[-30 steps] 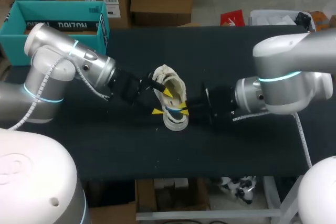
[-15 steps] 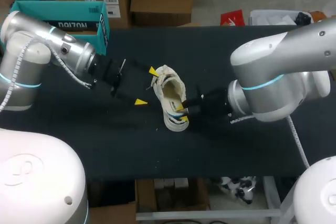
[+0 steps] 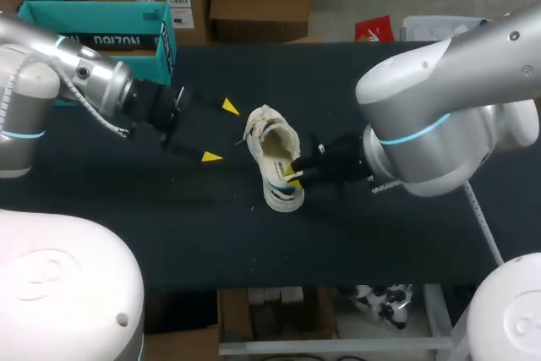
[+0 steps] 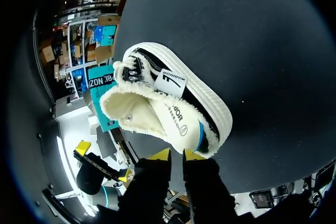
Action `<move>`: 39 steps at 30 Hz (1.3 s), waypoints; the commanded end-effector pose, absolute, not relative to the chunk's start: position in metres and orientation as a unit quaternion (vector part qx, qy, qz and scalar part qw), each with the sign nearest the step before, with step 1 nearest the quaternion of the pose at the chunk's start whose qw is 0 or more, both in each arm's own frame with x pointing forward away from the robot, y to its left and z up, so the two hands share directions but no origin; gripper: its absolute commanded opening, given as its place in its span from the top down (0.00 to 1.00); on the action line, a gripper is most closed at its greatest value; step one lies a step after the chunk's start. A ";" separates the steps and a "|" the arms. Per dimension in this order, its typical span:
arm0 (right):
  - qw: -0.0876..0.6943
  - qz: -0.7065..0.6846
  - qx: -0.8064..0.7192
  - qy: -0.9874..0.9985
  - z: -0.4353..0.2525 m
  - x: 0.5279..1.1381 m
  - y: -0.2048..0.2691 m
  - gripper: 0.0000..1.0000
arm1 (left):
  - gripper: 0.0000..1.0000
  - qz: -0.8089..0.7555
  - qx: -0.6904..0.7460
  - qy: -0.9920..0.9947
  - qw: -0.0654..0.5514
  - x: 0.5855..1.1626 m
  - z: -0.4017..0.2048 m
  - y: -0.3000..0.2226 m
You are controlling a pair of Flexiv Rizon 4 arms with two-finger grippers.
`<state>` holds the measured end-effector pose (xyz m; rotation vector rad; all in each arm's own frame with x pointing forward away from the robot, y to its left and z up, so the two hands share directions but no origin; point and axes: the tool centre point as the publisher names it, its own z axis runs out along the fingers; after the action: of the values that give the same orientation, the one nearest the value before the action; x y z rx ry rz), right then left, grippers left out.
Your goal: Open the shoe tongue, take the insole out of the shoe, put the insole back into the shoe, and pack the shoe into the shoebox
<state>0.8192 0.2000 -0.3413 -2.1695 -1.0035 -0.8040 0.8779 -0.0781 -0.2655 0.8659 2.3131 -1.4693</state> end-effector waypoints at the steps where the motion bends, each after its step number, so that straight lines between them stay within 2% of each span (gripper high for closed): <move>1: 0.301 -0.297 -0.817 -0.392 -0.333 0.821 0.204 1.00 | 0.00 -0.483 0.283 0.821 0.110 0.873 -0.256 -0.073; 3: 0.306 -0.298 -0.809 -0.403 -0.331 0.820 0.210 1.00 | 0.00 -0.432 0.250 0.864 0.065 0.878 -0.257 -0.069; 16: 0.284 -0.256 -0.818 -0.430 -0.387 0.841 0.237 1.00 | 0.00 -0.432 0.250 0.864 0.065 0.878 -0.257 -0.069; 19: 0.266 -0.251 -0.825 -0.431 -0.394 0.841 0.238 1.00 | 0.00 -0.385 0.180 0.900 0.095 0.884 -0.255 -0.071; 23: 0.246 -0.253 -0.834 -0.425 -0.401 0.838 0.235 1.00 | 0.00 -0.384 0.180 0.901 0.096 0.884 -0.253 -0.069; 32: 0.183 -0.259 -0.857 -0.405 -0.408 0.834 0.221 1.00 | 0.00 -0.384 0.180 0.901 0.096 0.884 -0.253 -0.069; 39: 0.208 -0.316 -0.825 -0.419 -0.372 0.822 0.208 1.00 | 0.00 -0.384 0.180 0.901 0.096 0.884 -0.253 -0.069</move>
<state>0.8334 0.2178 -0.3907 -2.3301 -1.1782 -0.8236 0.8841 -0.0688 -0.2529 0.5347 2.6681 -1.1354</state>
